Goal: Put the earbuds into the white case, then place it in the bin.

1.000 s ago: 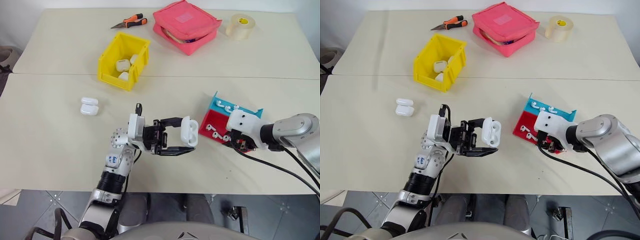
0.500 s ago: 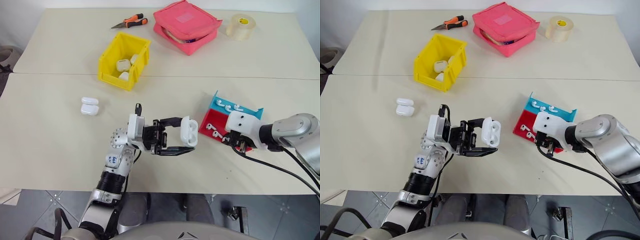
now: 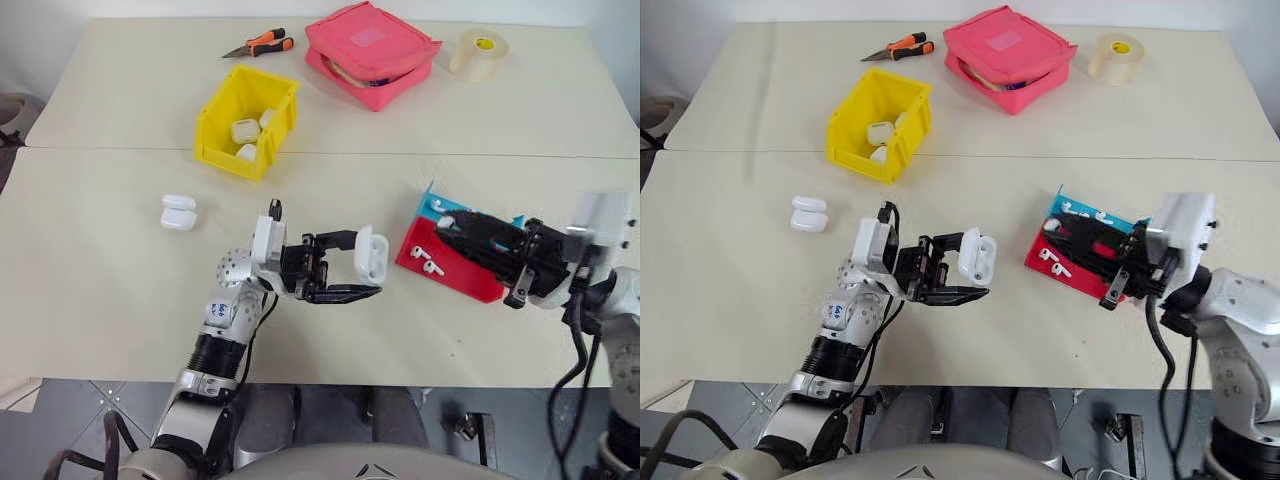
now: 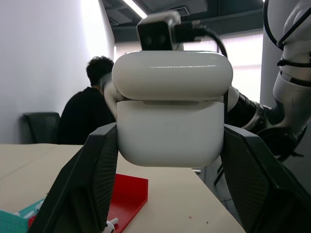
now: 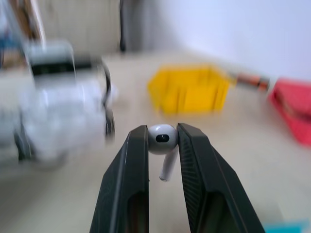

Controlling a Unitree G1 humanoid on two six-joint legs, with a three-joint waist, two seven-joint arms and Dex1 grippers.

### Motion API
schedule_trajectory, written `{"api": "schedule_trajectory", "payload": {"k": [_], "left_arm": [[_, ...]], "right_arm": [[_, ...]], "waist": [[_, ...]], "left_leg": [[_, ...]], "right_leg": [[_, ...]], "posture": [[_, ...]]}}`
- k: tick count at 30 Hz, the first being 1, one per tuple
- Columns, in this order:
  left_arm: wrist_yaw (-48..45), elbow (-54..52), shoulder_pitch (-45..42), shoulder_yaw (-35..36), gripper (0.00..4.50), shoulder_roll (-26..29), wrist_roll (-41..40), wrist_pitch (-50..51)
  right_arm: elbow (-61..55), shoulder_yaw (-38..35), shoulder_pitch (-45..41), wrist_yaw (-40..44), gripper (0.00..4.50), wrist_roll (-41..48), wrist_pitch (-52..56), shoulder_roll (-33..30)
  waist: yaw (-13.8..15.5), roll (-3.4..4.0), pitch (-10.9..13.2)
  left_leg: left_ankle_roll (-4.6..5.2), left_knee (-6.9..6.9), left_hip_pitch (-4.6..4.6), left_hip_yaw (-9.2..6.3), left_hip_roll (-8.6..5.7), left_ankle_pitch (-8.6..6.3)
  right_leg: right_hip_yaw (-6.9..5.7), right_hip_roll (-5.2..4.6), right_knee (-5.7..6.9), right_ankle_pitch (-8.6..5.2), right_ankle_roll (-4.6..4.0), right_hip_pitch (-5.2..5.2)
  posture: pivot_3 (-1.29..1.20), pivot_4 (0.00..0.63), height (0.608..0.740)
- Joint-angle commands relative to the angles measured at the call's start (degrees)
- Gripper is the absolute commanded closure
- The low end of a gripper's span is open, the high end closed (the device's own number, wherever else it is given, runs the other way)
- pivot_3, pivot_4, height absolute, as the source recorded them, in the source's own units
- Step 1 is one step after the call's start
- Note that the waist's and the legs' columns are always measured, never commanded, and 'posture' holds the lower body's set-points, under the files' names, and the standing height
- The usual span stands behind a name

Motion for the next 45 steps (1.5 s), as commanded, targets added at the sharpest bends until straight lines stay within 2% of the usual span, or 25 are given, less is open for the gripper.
{"api": "schedule_trajectory", "payload": {"k": [1, 9, 16, 35, 45], "left_arm": [[-0.8, -0.8, -1.3, 0.9, 1.72, 0.7, -2.0, 2.7], [-0.8, -2.1, -2.3, 1.3, 1.72, 1.2, -2.2, 6.0], [-0.4, -4.0, -1.5, 1.7, 1.72, 1.3, -2.4, 7.9], [0.9, -4.3, -2.4, 1.9, 1.72, -0.6, -2.2, 7.2], [1.1, -3.4, -3.2, 2.6, 1.72, -1.3, -2.1, 6.3]], "right_arm": [[-3.5, 3.8, -0.8, -3.5, 4.01, 1.7, -2.9, 2.5], [-2.2, 15.0, 0.3, -5.2, 4.01, -2.5, -9.6, 7.9], [0.5, 20.0, 0.9, -5.0, 4.01, -5.2, -13.5, 8.8], [7.2, 22.0, 1.5, -5.1, 4.01, -5.9, -17.5, 8.6], [7.0, 20.8, 2.5, -4.6, 4.01, -1.9, -15.4, 6.6]], "waist": [[0.0, 0.01, 0.0], [0.0, 0.03, 0.0], [-0.1, 0.03, 0.0], [0.0, 0.03, 0.0], [0.0, 0.02, 0.0]], "left_leg": [[0.0, -0.01, 0.0, -0.03, 0.0, 0.0], [0.01, -0.06, 0.0, 0.0, -0.05, 0.0], [0.01, -0.07, 0.02, 0.03, -0.04, 0.0], [0.01, -0.08, 0.02, 0.03, -0.04, 0.0], [0.01, -0.08, 0.01, 0.03, -0.04, 0.0]], "right_leg": [[0.0, 0.0, 0.01, -0.01, -0.01, -0.01], [0.02, 0.0, 0.01, -0.02, -0.04, -0.02], [0.01, 0.0, 0.02, -0.02, -0.04, -0.03], [0.02, 0.0, 0.01, -0.03, -0.05, -0.03], [0.02, 0.0, 0.01, -0.03, -0.05, -0.03]], "posture": [[0.0, 0.15, 0.74], [0.0, 0.15, 0.74], [0.0, 0.15, 0.74], [0.0, 0.15, 0.74], [0.0, 0.15, 0.74]]}}
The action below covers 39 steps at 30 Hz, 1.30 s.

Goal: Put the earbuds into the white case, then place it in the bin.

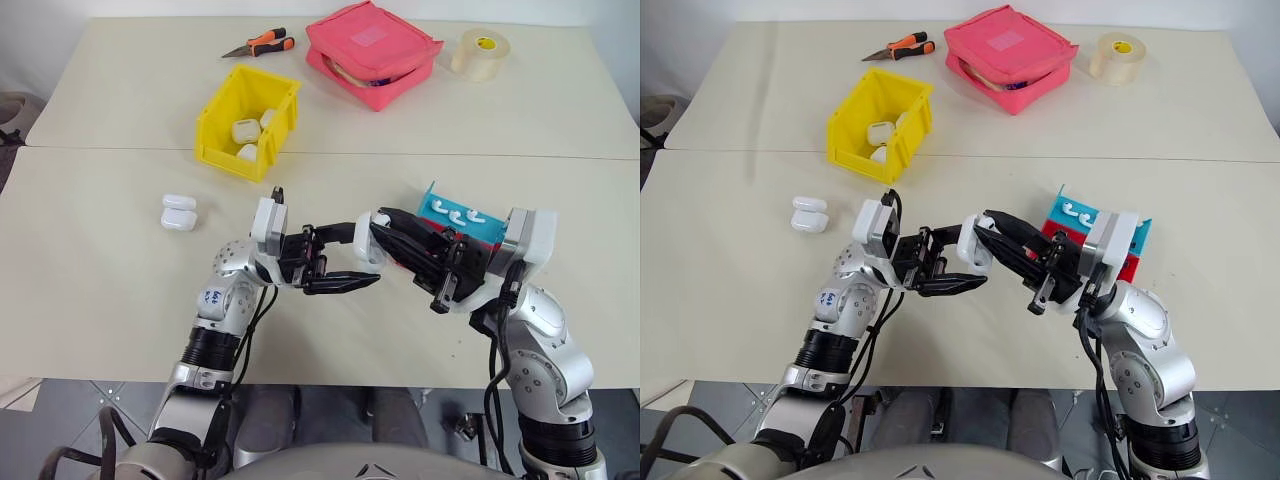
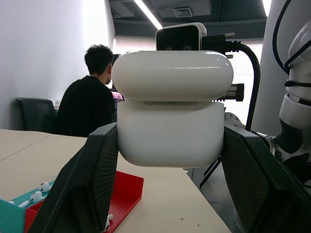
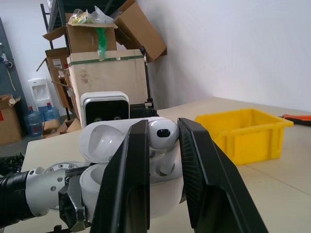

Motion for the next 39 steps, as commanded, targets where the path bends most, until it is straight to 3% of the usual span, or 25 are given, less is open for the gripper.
{"api": "schedule_trajectory", "payload": {"k": [1, 16, 17, 27, 30, 35, 39], "left_arm": [[-0.2, -1.8, -1.7, 0.9, 1.72, -1.2, -1.5, -1.8], [-1.5, -1.5, -1.5, 0.9, 1.72, -0.9, -1.0, -3.7], [-1.6, -1.4, -1.6, 0.9, 1.72, -0.9, -0.9, -3.9], [-1.9, -1.1, -1.5, 1.1, 1.72, -1.5, -0.7, -4.6], [-1.8, -1.1, -1.1, 1.1, 1.72, -1.4, -0.5, -4.7], [-2.4, -0.2, -0.2, 1.6, 1.72, 0.3, 0.4, -6.0], [-4.6, 0.3, 0.5, 1.9, 1.72, 2.4, 1.0, -8.2]], "right_arm": [[-0.1, -1.4, 1.1, -0.2, 4.01, 2.2, 2.2, -1.5], [0.7, -0.8, -1.9, -0.7, 4.01, 5.1, 8.9, -6.8], [0.7, -0.9, -2.3, -0.7, 3.3, 5.4, 9.1, -6.9], [0.2, -3.3, -3.8, 1.1, 0.02, 8.0, 10.3, -8.4], [-0.2, -5.5, -3.0, 1.7, 0.02, 8.6, 10.1, -9.6], [-1.1, -15.6, 3.8, 4.6, 0.02, 9.9, 9.6, -16.0], [3.6, -27.5, 15.5, 12.9, 0.02, 3.1, 4.0, -21.5]], "waist": [[0.0, 0.0, 0.0], [0.0, 0.0, 0.0], [0.0, 0.0, 0.0], [0.0, -0.01, 0.0], [0.1, -0.01, 0.0], [0.3, -0.02, 0.0], [0.5, -0.02, 0.0]], "left_leg": [[0.0, 0.0, 0.0, 0.0, 0.0, 0.0], [0.0, -0.01, -0.01, 0.0, 0.01, 0.0], [0.0, -0.01, -0.01, 0.0, 0.01, 0.0], [0.0, -0.01, -0.01, 0.0, 0.01, 0.0], [0.0, -0.01, -0.02, 0.0, 0.01, 0.0], [0.04, -0.01, -0.06, 0.02, -0.02, -0.02], [0.04, -0.05, -0.06, 0.05, -0.01, -0.02]], "right_leg": [[0.0, 0.0, 0.0, 0.0, 0.0, 0.0], [0.0, 0.0, -0.02, 0.0, 0.0, 0.0], [0.0, 0.0, -0.02, 0.0, 0.0, 0.0], [-0.01, 0.0, -0.03, 0.0, 0.0, 0.0], [-0.01, 0.0, -0.03, 0.0, 0.0, 0.0], [-0.03, -0.02, -0.07, 0.0, 0.0, 0.01], [-0.06, -0.01, -0.08, 0.0, 0.0, 0.02]], "posture": [[0.0, 0.15, 0.74], [0.0, 0.15, 0.74], [0.0, 0.15, 0.74], [0.0, 0.15, 0.74], [0.0, 0.15, 0.74], [0.0, 0.15, 0.74], [0.0, 0.15, 0.74]]}}
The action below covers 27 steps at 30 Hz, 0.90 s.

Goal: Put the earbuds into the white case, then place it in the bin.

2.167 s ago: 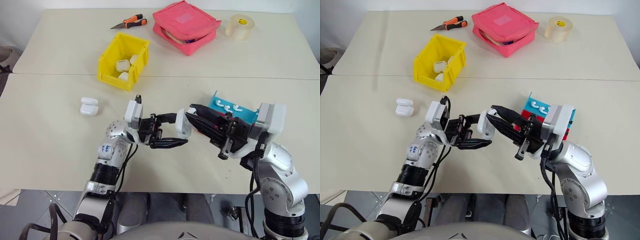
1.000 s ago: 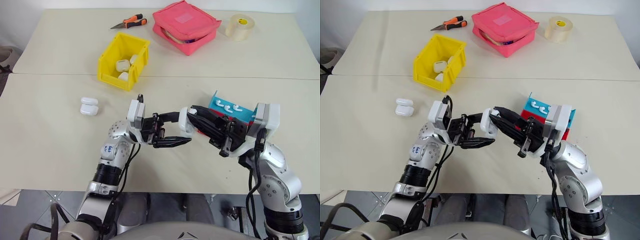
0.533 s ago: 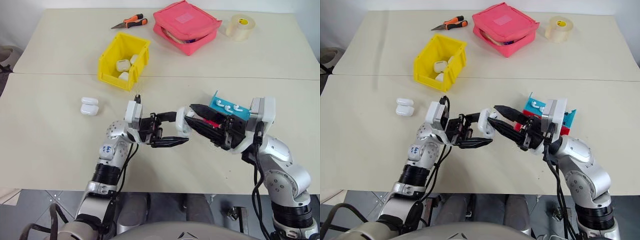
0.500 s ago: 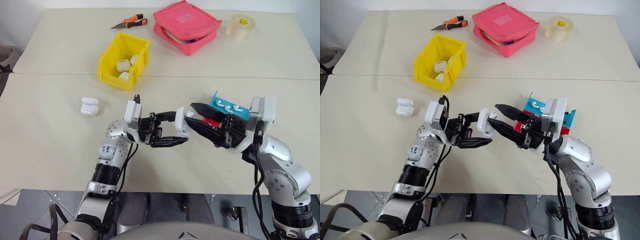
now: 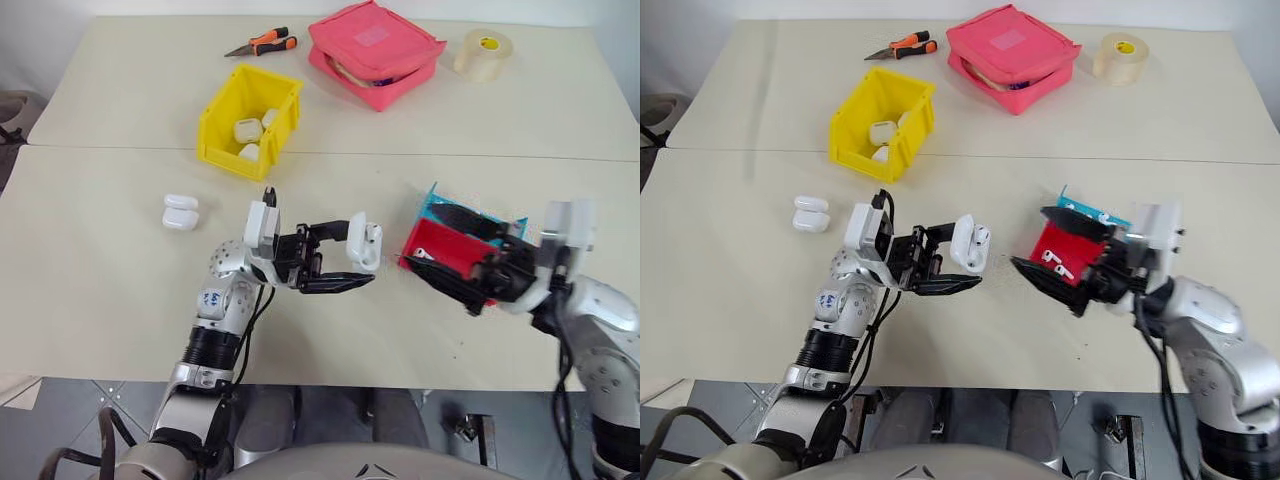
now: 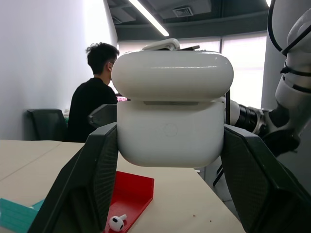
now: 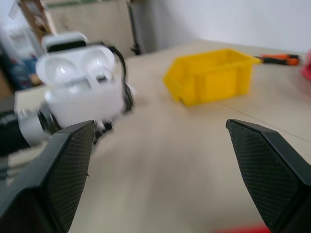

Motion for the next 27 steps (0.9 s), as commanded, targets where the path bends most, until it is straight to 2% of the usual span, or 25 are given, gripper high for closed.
{"api": "schedule_trajectory", "payload": {"k": [1, 4, 9, 15, 22, 27], "left_arm": [[-1.7, -0.9, 0.6, 0.3, 1.72, 1.3, 0.1, -2.1], [-2.2, -0.9, 0.9, 0.1, 1.72, 1.9, 0.0, -2.7], [-1.9, -1.4, 1.3, 0.3, 1.72, 2.3, -0.1, -2.8], [-0.6, -2.1, 2.1, 0.4, 1.72, 2.3, 0.0, -3.2], [0.6, -2.6, 2.3, -0.2, 1.72, 1.7, 0.1, -3.4], [1.1, -2.8, 2.5, -0.7, 1.72, 1.1, 0.0, -3.5]], "right_arm": [[3.8, -9.0, 6.7, 6.8, 0.02, -5.1, -5.7, -3.0], [9.8, -12.3, 10.8, 11.0, 0.02, -8.7, -9.0, -4.8], [18.6, -13.7, 10.9, 13.6, 0.02, -14.0, -14.4, -6.4], [21.4, -11.3, 4.0, 12.9, 0.02, -14.8, -13.9, -8.1], [23.7, 3.3, -14.6, 7.2, 0.02, -19.2, 5.8, -19.9], [33.0, 18.2, -31.9, 10.5, 0.02, -28.0, 9.2, -23.5]], "waist": [[0.0, -0.02, 0.0], [-0.2, -0.02, 0.0], [-0.4, 0.01, 0.0], [-0.4, 0.02, 0.0], [-0.3, 0.17, 0.0], [-0.3, 0.18, 0.0]], "left_leg": [[0.0, -0.01, 0.02, 0.01, 0.01, 0.0], [0.04, 0.02, 0.09, 0.11, 0.0, 0.0], [0.03, 0.0, 0.15, 0.12, 0.05, 0.0], [0.03, 0.01, 0.14, 0.09, 0.05, 0.0], [-0.02, 0.05, 0.14, -0.04, 0.08, 0.03], [-0.02, 0.05, -0.01, -0.08, 0.03, 0.03]], "right_leg": [[0.0, 0.0, -0.01, 0.0, 0.0, 0.03], [0.06, 0.0, -0.02, 0.01, 0.03, 0.12], [0.07, 0.0, 0.0, 0.01, 0.02, 0.11], [0.08, 0.0, -0.01, 0.01, 0.02, 0.11], [0.12, 0.0, 0.03, 0.01, 0.01, 0.05], [0.02, -0.04, -0.1, 0.01, 0.01, 0.02]], "posture": [[0.0, 0.15, 0.74], [0.0, 0.15, 0.74], [0.0, 0.15, 0.74], [0.0, 0.15, 0.74], [0.0, 0.15, 0.74], [0.0, 0.15, 0.74]]}}
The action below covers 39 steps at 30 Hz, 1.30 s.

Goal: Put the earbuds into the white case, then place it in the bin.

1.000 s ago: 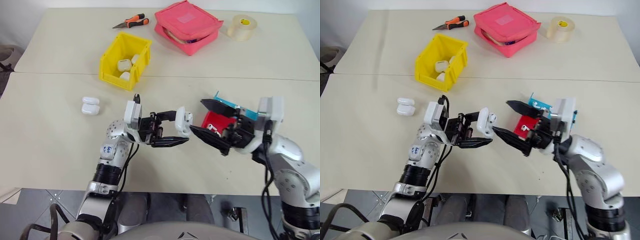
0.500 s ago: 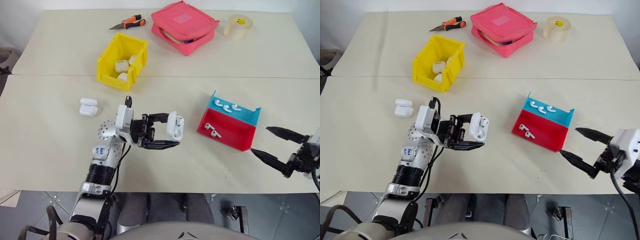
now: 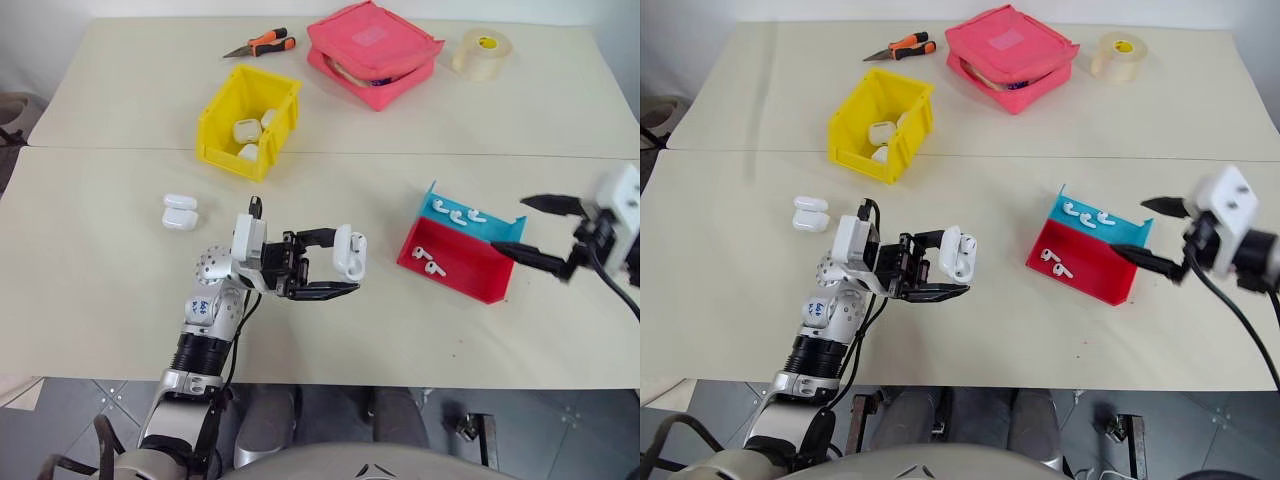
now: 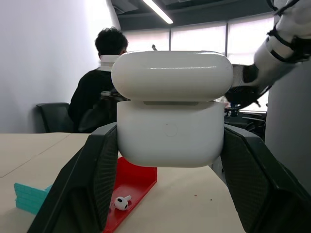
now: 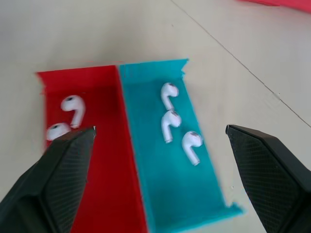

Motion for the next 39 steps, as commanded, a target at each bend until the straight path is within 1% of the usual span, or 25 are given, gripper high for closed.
{"api": "schedule_trajectory", "payload": {"k": [1, 5, 8, 14, 20, 21, 24, 28, 37, 39], "left_arm": [[0.3, -2.2, 0.1, -0.7, 1.72, -0.4, -0.1, -0.5], [0.9, -1.9, -0.2, -0.9, 1.72, -0.9, -0.1, -0.9], [1.2, -2.0, -0.1, -1.1, 1.72, -1.4, 0.0, -1.0], [1.9, -2.7, 0.3, -1.5, 1.72, -1.6, 0.0, -1.1], [2.7, -3.4, 0.8, -1.3, 1.72, -1.4, -0.2, -1.0], [2.8, -3.6, 1.0, -1.3, 1.72, -1.3, -0.2, -1.0], [3.1, -4.1, 1.2, -1.3, 1.72, -1.2, -0.2, -0.8], [3.3, -4.2, 1.2, -1.3, 1.72, -1.0, -0.3, -0.8], [3.6, -3.9, 0.8, -1.2, 1.72, -1.1, -0.2, -1.0], [3.8, -4.1, 0.9, -1.3, 1.72, -1.0, -0.2, -0.9]], "right_arm": [[5.6, 7.9, -7.5, 2.2, 0.02, -6.7, 0.8, -1.5], [15.9, 20.1, -20.8, 6.3, 0.02, -17.5, -2.1, 1.1], [23.1, 24.8, -26.1, 8.5, 0.02, -22.4, -5.8, 3.2], [34.9, 28.3, -32.9, 11.6, 0.02, -27.9, -13.4, 8.6], [44.2, 29.4, -36.1, 13.3, 0.02, -31.4, -20.6, 11.8], [45.1, 29.4, -36.5, 13.4, 0.2, -31.9, -20.7, 12.1], [46.8, 29.5, -37.2, 14.4, 0.91, -33.1, -21.1, 12.7], [48.1, 29.4, -37.6, 15.8, 2.32, -34.1, -21.4, 13.1], [49.6, 28.4, -38.0, 16.1, 2.32, -35.2, -22.5, 14.3], [49.4, 28.2, -37.7, 16.1, 2.68, -35.2, -22.5, 14.6]], "waist": [[-0.1, 0.0, 0.0], [-0.5, 0.07, 0.0], [-0.6, 0.07, 0.0], [-0.5, 0.08, 0.0], [-0.6, 0.08, 0.0], [-0.6, 0.09, 0.0], [-0.7, 0.09, 0.0], [-0.8, 0.09, 0.0], [-1.0, 0.09, 0.0], [-1.1, 0.08, 0.0]], "left_leg": [[-0.01, -0.01, -0.02, 0.0, 0.02, 0.0], [-0.01, -0.06, -0.14, 0.05, 0.0, 0.0], [-0.01, -0.08, -0.16, 0.05, 0.03, 0.0], [-0.02, -0.06, -0.22, 0.04, 0.0, 0.0], [-0.02, -0.04, -0.23, 0.02, 0.01, 0.0], [-0.02, -0.04, -0.23, 0.02, 0.01, 0.0], [-0.03, 0.0, -0.22, 0.02, 0.02, 0.01], [-0.04, 0.1, -0.21, 0.02, 0.02, 0.02], [-0.06, 0.15, -0.16, 0.0, 0.03, 0.02], [-0.07, 0.15, -0.16, 0.0, 0.03, 0.02]], "right_leg": [[-0.05, 0.0, -0.04, 0.0, -0.01, -0.01], [-0.07, 0.0, -0.11, 0.01, 0.01, -0.12], [-0.11, 0.02, -0.13, 0.01, 0.03, -0.14], [-0.15, 0.01, -0.18, 0.03, 0.06, -0.14], [-0.18, 0.01, -0.18, 0.03, 0.07, -0.14], [-0.18, 0.01, -0.18, 0.03, 0.07, -0.13], [-0.18, 0.01, -0.15, 0.03, 0.07, -0.12], [-0.18, 0.01, -0.05, 0.03, 0.07, -0.11], [-0.17, 0.01, 0.03, 0.03, 0.06, -0.07], [-0.17, 0.01, 0.03, 0.03, 0.06, -0.07]], "posture": [[0.0, 0.15, 0.74], [0.0, 0.15, 0.74], [0.0, 0.15, 0.74], [0.0, 0.15, 0.74], [0.0, 0.15, 0.74], [0.0, 0.15, 0.74], [0.0, 0.15, 0.74], [0.0, 0.15, 0.74], [0.0, 0.15, 0.74], [0.0, 0.15, 0.74]]}}
